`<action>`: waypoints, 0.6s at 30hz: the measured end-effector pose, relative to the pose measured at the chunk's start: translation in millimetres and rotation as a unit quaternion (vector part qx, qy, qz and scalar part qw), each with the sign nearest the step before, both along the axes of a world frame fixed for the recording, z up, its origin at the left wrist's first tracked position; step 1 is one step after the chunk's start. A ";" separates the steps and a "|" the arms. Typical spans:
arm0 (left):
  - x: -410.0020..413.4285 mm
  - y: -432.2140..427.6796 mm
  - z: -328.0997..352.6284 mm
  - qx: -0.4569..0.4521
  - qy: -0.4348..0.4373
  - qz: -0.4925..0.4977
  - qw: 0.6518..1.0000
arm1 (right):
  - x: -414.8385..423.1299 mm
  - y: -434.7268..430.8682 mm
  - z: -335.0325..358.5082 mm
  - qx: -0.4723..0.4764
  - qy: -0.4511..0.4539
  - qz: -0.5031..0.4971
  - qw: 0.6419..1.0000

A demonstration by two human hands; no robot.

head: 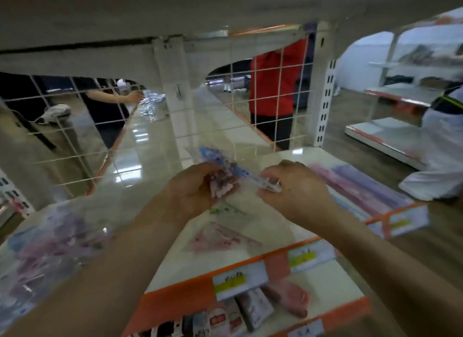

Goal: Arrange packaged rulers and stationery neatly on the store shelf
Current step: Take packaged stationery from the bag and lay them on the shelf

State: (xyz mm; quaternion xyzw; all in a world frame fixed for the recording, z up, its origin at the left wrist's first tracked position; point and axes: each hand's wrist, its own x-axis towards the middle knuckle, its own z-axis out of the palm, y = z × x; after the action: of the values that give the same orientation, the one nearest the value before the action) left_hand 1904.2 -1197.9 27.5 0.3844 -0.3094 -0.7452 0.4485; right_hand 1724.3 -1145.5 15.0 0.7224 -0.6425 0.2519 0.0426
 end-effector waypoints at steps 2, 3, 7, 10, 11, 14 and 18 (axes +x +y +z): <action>-15.9 -1.1 0.9 0.005 -0.012 -0.018 1.000 | -19.0 6.4 1.0 0.034 -0.012 -0.016 0.999; -23.4 -1.8 0.6 0.008 -0.015 -0.024 1.000 | -30.2 9.9 1.7 0.050 -0.030 -0.027 0.998; -39.8 -4.5 0.2 0.015 -0.010 -0.029 0.999 | -70.7 20.0 5.3 0.068 -0.086 -0.105 0.988; -48.7 -4.6 -0.6 0.020 -0.019 -0.040 0.999 | -95.3 24.0 0.8 0.092 -0.033 -0.144 0.985; -50.3 -4.5 -1.0 0.023 -0.020 -0.043 0.999 | -99.9 24.8 -0.8 0.101 -0.009 -0.154 0.983; -52.1 -4.8 -2.5 0.028 -0.029 -0.045 0.998 | -106.6 24.6 -6.3 0.123 0.039 -0.171 0.977; -47.6 -5.5 -2.2 0.032 -0.034 -0.042 0.998 | -105.2 21.7 -12.0 0.123 0.069 -0.175 0.974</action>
State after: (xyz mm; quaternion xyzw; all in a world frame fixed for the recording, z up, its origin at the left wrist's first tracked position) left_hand 1856.5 -1203.4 25.2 0.4101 -0.3160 -0.7599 0.3931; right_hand 1619.1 -1123.8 3.0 0.6141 -0.7806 0.1092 0.0405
